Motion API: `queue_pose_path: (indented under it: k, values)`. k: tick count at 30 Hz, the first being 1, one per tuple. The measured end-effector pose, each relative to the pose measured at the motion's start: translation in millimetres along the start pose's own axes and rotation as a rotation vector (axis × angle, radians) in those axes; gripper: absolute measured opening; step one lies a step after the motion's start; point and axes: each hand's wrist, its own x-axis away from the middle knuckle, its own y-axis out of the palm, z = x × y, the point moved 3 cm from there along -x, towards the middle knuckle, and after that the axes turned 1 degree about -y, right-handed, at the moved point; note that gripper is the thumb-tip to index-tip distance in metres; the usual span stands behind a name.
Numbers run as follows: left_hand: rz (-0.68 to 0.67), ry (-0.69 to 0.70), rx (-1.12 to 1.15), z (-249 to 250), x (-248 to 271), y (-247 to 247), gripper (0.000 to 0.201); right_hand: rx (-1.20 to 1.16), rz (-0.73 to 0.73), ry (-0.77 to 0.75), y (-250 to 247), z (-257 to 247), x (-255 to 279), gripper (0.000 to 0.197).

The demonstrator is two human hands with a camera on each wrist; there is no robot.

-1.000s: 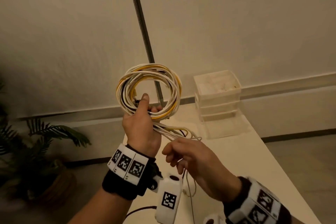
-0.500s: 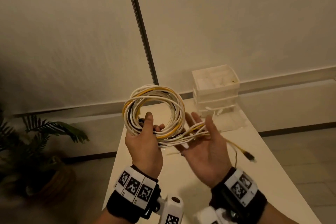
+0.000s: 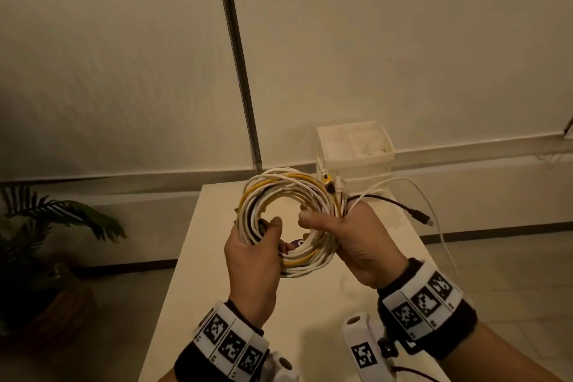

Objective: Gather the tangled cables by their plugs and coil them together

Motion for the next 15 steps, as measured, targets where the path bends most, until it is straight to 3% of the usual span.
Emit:
queue_pose_path:
  k: [5,9,12,15]
  values:
    - [-0.167,-0.073,-0.088,-6.6,13.3,3.4,0.004,-0.015,0.116,0.208,-8.0,4.5,-4.5,0.023]
    - [-0.319,-0.203,-0.126,-11.5,15.3,-2.3,0.015,-0.009,0.024,0.36,-12.4,6.0,-1.2,0.026]
    - [-0.384,-0.279,-0.128,-15.5,15.2,-6.9,0.019,0.074,-0.017,0.371,-11.9,7.0,1.9,0.02]
    - [-0.424,-0.378,-0.068,-23.4,23.0,-7.1,0.015,0.224,-0.035,0.29,-10.1,6.6,4.7,0.008]
